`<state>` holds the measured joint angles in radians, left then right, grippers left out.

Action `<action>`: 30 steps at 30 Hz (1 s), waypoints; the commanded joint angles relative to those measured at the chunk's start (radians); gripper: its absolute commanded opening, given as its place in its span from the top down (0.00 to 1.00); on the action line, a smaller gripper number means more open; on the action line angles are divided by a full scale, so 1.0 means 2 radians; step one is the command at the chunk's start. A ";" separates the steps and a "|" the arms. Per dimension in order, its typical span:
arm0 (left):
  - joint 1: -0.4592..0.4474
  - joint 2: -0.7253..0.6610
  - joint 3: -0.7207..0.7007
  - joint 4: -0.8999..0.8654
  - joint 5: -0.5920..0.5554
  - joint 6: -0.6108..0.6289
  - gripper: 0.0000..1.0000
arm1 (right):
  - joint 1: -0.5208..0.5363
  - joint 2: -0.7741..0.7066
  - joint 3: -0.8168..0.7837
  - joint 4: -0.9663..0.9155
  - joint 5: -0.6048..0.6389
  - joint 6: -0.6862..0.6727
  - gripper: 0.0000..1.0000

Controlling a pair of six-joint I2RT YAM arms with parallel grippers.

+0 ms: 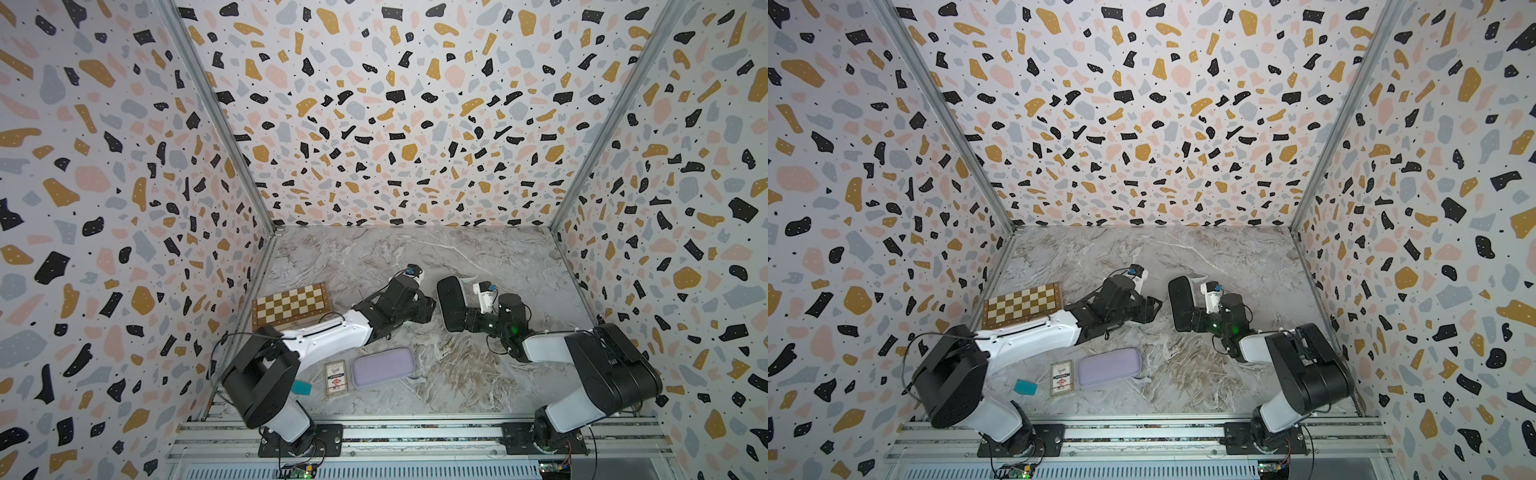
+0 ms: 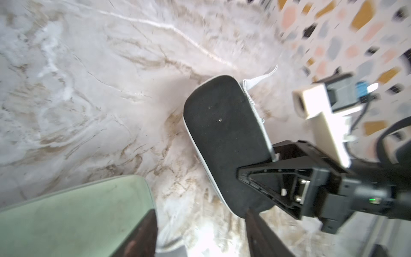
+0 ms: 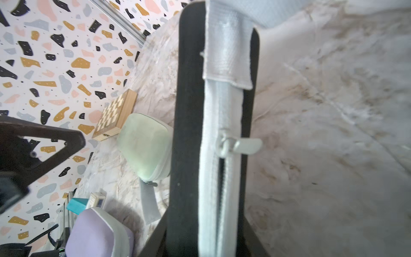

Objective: Put umbrellas into zippered umbrella sleeves
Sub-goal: Pick up the umbrella sleeve at the center of the board.

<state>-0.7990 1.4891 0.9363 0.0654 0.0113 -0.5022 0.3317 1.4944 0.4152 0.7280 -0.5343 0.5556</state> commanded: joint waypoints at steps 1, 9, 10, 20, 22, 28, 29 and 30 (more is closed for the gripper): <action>-0.001 -0.068 -0.047 0.039 0.019 0.016 0.20 | 0.007 -0.063 0.004 0.008 0.017 -0.020 0.66; 0.000 -0.265 -0.190 0.124 0.139 0.055 0.08 | 0.074 -0.191 0.003 -0.044 0.068 -0.054 0.66; 0.001 -0.287 -0.201 0.127 0.157 0.061 0.08 | 0.086 -0.206 0.005 -0.053 0.078 -0.061 0.66; 0.010 -0.370 -0.259 0.144 0.228 0.077 0.01 | 0.160 -0.308 -0.011 -0.056 0.072 -0.095 0.66; 0.014 -0.343 -0.264 0.190 0.255 0.066 0.01 | 0.177 -0.316 -0.014 -0.052 0.067 -0.106 0.66; 0.015 -0.314 -0.270 0.257 0.257 0.054 0.01 | 0.219 -0.318 -0.020 -0.026 0.015 -0.125 0.66; 0.015 -0.319 -0.276 0.264 0.252 0.056 0.01 | 0.223 -0.320 -0.022 -0.020 0.010 -0.126 0.66; 0.015 -0.322 -0.280 0.268 0.244 0.058 0.01 | 0.227 -0.323 -0.025 -0.014 0.007 -0.126 0.66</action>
<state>-0.7734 0.8700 0.3912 0.4637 0.4919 -0.3889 0.7685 0.8833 0.3576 0.5667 -0.4618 0.3347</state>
